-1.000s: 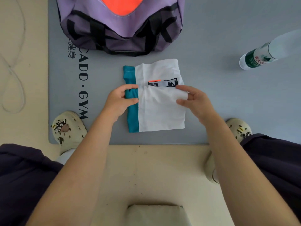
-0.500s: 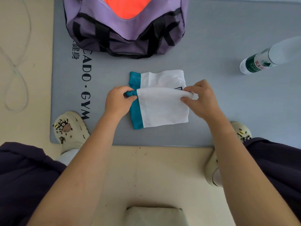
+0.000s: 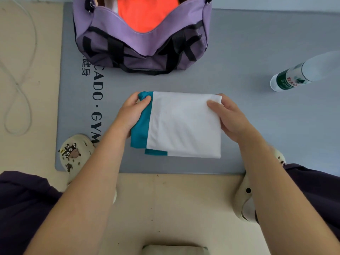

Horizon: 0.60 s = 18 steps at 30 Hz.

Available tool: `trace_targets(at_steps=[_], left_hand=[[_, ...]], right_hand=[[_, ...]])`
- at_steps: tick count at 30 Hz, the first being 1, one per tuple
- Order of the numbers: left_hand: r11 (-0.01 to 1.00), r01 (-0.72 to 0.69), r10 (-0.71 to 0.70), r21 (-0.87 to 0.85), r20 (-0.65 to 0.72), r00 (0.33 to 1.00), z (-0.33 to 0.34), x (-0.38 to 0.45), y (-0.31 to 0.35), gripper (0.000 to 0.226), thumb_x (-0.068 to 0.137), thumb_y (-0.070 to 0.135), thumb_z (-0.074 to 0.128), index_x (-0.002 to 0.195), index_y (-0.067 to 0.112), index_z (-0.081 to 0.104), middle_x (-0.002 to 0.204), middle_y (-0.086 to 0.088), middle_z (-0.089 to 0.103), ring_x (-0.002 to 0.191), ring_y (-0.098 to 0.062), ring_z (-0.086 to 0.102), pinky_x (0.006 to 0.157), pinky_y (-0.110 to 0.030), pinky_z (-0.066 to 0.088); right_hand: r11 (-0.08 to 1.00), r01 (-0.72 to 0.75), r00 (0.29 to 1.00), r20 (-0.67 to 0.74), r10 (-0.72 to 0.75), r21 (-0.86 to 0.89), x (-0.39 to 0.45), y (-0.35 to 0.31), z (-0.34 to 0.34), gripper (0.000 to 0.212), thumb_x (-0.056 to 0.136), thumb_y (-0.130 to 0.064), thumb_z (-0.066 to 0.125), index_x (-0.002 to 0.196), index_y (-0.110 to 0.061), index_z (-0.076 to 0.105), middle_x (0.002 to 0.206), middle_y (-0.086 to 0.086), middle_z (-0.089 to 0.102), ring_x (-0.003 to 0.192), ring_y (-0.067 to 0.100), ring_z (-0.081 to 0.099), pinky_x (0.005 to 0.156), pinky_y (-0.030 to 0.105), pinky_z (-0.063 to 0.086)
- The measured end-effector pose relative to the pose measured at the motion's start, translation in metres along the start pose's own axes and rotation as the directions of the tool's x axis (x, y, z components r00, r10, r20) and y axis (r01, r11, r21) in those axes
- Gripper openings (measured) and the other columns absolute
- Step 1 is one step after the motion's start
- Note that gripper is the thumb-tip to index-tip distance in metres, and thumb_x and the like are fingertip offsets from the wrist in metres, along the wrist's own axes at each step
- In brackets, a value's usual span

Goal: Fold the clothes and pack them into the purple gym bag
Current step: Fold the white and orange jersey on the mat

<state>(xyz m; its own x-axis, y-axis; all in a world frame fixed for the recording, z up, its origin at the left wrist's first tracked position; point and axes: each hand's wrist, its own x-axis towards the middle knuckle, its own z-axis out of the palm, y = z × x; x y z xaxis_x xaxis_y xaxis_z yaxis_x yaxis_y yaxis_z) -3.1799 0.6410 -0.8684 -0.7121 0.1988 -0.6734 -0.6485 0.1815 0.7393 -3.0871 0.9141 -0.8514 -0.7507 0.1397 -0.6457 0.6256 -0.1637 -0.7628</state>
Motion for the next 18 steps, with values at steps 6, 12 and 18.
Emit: trace_targets(at_steps=[6, 12, 18], left_hand=[[0.973, 0.180, -0.153, 0.147, -0.178, 0.972, 0.007, 0.011, -0.060, 0.032, 0.084, 0.028, 0.074, 0.110, 0.024, 0.056, 0.109, 0.006, 0.065, 0.092, -0.010, 0.065, 0.066, -0.024, 0.050], [0.898, 0.084, 0.126, 0.431, -0.436, 0.891, 0.015, -0.012, -0.090, 0.025, 0.081, 0.041, 0.072, 0.077, 0.025, 0.052, 0.077, 0.008, 0.057, 0.066, -0.007, 0.054, 0.052, -0.020, 0.037], [0.861, 0.199, -0.027, 0.469, -0.349, 0.937, 0.016, -0.027, -0.098, 0.047, 0.087, 0.040, 0.067, 0.062, 0.012, 0.038, 0.062, -0.008, 0.046, 0.057, -0.023, 0.050, 0.053, -0.036, 0.040]], right_hand=[[0.917, -0.174, 0.940, -0.337, 0.046, -0.359, 0.025, 0.040, 0.015, 0.049, 0.087, -0.030, 0.070, 0.127, -0.017, 0.046, 0.100, 0.003, 0.060, 0.086, 0.019, 0.059, 0.072, 0.027, 0.044], [0.821, -0.239, 0.885, -0.464, -0.036, -0.519, 0.004, 0.075, 0.028, 0.044, 0.080, -0.052, 0.070, 0.083, -0.013, 0.051, 0.072, -0.005, 0.054, 0.064, 0.012, 0.051, 0.051, 0.026, 0.036], [0.805, -0.293, 0.919, -0.384, 0.089, -0.517, -0.005, 0.080, 0.025, 0.048, 0.083, -0.047, 0.070, 0.067, -0.010, 0.044, 0.064, 0.006, 0.054, 0.060, 0.027, 0.057, 0.054, 0.041, 0.049]])
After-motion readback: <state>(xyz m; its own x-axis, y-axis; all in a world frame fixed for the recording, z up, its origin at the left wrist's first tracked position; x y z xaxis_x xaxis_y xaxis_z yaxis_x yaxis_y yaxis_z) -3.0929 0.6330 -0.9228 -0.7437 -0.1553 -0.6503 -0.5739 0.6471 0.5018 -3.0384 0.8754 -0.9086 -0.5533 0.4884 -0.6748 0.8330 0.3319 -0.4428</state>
